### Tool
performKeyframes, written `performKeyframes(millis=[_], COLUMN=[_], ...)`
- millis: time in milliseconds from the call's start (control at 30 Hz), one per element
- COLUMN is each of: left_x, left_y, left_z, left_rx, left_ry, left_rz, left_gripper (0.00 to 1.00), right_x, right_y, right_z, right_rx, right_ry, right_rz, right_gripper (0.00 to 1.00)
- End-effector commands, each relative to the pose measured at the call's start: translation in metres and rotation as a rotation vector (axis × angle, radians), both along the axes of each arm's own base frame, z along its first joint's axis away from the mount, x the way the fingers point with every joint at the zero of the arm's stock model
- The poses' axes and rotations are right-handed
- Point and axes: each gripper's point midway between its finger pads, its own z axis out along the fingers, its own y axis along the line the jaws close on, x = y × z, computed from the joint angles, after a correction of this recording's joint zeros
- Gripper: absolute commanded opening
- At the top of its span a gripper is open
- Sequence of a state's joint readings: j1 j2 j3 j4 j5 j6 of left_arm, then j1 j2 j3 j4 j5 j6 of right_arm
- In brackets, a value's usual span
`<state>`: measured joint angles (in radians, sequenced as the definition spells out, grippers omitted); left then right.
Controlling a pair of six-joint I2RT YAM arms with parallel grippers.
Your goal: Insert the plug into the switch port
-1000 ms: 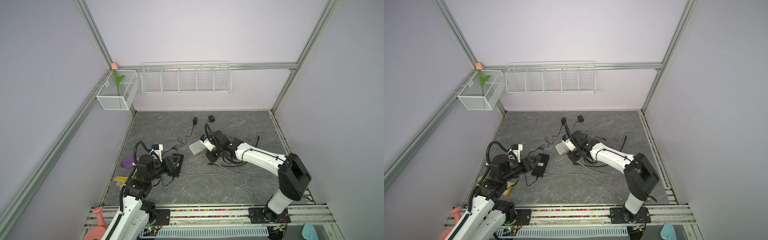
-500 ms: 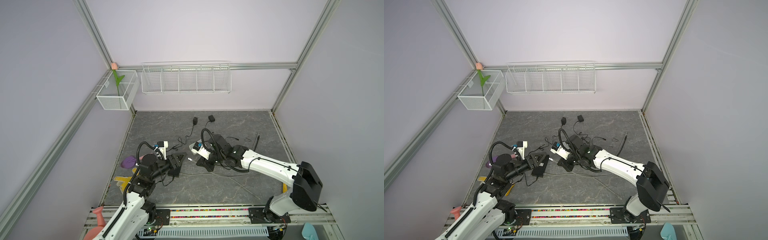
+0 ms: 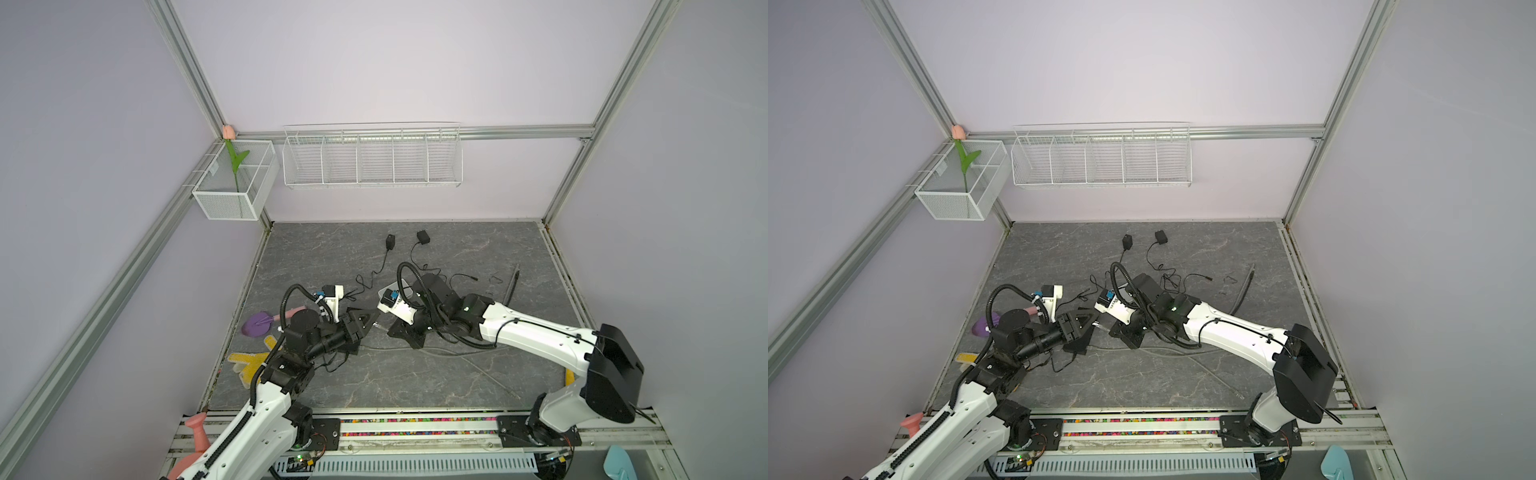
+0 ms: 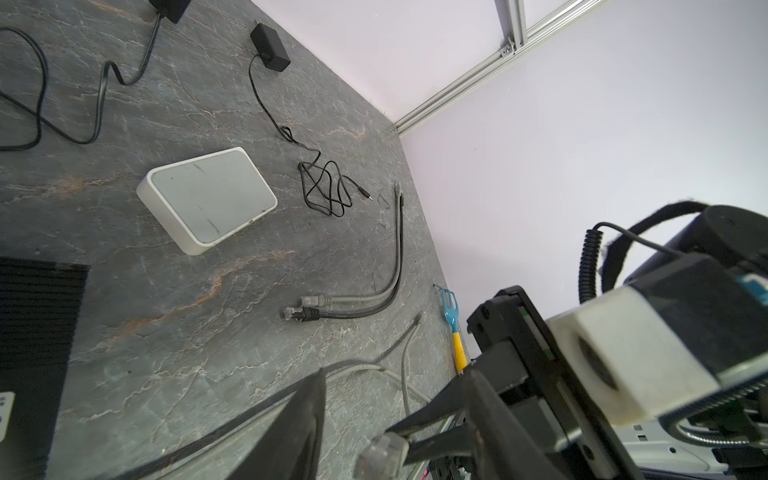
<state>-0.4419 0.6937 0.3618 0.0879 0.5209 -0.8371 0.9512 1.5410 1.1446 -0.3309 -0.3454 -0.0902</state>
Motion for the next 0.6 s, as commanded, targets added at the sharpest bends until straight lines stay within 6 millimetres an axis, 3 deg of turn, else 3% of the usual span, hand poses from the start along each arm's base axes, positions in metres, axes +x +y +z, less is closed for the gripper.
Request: performKeyframes(millis=[0,200,567], left_x=[-0.003,-0.005,-0.004], left_y=[0.0,-0.001,-0.002], left_z=[-0.004,-0.008,-0.019], left_rx=[0.002,0.011,0.027], left_ry=[0.006,0.018,0.051], left_rz=[0.001,-0.001,0.007], left_gripper=[0.51,0.44,0.1], right_x=[0.003,0.006,0.008], right_y=[0.009,0.011,0.014], right_z=[0.014,0.014,0.015], right_rx=[0.043,0.046,0.039], right_ry=[-0.04,-0.043,-0.046], right_rz=[0.019,0.011,0.006], right_gripper=[0.06,0.06,0.08])
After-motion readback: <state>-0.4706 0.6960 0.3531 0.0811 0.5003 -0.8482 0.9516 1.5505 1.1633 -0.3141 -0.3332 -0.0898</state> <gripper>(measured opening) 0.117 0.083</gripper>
